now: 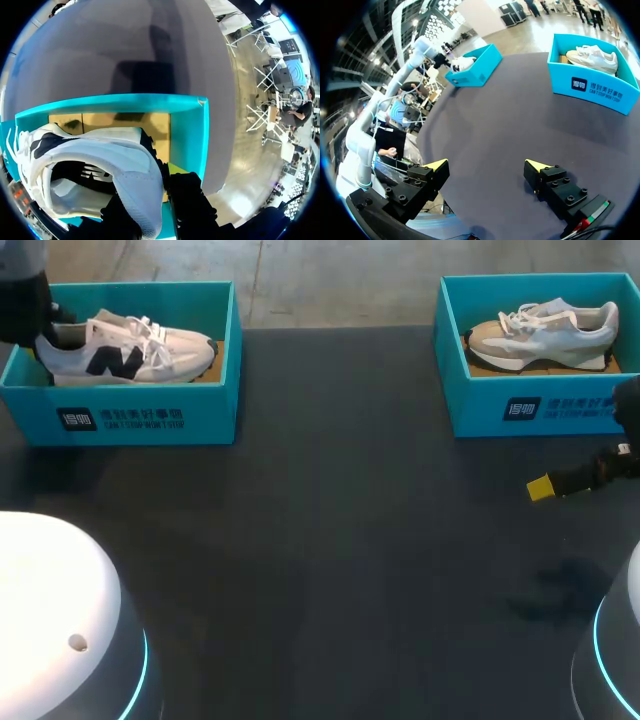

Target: Take the shoe out of the shoebox, open the shoe tongue, remove and reinsert the insole, then place the shoe into the shoebox

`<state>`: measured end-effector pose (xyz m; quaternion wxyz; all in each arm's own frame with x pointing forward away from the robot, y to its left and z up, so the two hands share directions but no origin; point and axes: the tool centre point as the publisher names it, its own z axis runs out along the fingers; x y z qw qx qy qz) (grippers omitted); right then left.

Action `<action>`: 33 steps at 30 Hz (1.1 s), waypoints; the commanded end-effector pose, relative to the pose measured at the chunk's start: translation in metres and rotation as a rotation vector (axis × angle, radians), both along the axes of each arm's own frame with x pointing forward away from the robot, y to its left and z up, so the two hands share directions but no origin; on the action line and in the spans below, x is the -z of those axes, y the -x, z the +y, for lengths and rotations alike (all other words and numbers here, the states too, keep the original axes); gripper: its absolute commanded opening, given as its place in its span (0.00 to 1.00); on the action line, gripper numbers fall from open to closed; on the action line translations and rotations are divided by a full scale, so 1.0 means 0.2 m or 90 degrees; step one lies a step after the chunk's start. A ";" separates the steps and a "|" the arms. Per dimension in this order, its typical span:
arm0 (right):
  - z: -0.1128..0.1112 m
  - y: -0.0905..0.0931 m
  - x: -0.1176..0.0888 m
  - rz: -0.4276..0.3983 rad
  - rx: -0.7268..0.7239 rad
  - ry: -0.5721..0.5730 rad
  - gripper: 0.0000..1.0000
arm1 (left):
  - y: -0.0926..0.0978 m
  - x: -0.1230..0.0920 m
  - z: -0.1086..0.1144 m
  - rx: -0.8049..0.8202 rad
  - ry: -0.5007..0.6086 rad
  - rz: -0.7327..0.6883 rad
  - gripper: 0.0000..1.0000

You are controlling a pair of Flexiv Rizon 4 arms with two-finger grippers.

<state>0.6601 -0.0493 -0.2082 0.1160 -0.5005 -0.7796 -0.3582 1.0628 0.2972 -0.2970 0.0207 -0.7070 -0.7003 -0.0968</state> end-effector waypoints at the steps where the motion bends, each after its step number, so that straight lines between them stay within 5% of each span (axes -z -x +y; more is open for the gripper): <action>1: 0.00 0.00 0.00 0.001 0.001 0.002 1.00 | 0.01 0.02 0.00 0.001 -0.002 -0.002 0.00; 33: 0.00 0.00 0.00 0.001 0.001 0.002 1.00 | 0.02 0.26 0.01 0.003 -0.013 0.018 0.00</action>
